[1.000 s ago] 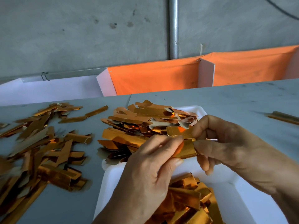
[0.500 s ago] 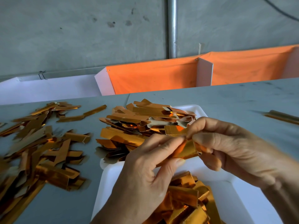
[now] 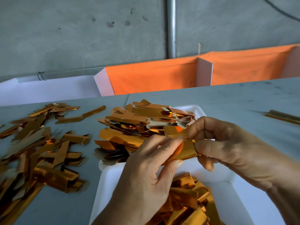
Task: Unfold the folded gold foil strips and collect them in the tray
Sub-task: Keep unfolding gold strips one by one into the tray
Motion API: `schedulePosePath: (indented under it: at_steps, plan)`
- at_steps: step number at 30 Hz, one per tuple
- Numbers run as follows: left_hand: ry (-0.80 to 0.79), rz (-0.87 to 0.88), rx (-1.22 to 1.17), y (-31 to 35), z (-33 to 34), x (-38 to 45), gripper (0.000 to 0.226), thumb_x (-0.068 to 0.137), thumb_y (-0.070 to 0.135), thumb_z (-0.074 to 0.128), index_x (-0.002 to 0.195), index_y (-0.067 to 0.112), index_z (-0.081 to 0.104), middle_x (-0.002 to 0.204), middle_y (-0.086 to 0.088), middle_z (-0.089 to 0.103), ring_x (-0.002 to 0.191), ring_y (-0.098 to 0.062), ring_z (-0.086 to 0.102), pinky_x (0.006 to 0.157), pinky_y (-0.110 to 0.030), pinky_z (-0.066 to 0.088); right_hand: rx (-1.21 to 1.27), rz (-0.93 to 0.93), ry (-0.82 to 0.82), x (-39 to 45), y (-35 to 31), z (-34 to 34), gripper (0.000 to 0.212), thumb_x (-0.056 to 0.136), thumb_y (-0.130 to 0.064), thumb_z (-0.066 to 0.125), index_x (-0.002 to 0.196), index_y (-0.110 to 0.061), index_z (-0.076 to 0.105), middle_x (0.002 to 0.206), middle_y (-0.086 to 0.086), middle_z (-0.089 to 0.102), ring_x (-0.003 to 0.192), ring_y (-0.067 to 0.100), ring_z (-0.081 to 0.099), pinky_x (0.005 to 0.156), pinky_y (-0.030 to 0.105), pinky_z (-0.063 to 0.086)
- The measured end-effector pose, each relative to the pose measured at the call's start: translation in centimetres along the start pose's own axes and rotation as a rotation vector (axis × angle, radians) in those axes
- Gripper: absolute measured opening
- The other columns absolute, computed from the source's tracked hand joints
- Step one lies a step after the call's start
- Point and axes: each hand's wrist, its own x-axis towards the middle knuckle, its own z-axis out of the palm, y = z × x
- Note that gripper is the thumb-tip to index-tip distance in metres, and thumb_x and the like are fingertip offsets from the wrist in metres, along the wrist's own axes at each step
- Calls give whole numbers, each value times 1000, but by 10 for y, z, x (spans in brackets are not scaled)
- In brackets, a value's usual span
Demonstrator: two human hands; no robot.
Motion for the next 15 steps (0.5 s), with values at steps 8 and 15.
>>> schedulePosePath:
  at_steps: [8,15]
  plan:
    - [-25,57,87,1,-2,1,41,90,33,54,130,24,57,109,13,57,99,-5,58,78,-14,49,27,-3,-16,0,2,-2,12,71,-12,63,78,-20,67,59,8,56,48,17,51,48,18,42]
    - [4,102,139,2,1,1,41,88,25,58,130,20,58,108,6,59,98,-9,59,75,-21,54,-24,-58,29,1,5,0,13,70,-10,60,76,-20,64,57,6,54,44,15,48,46,15,40]
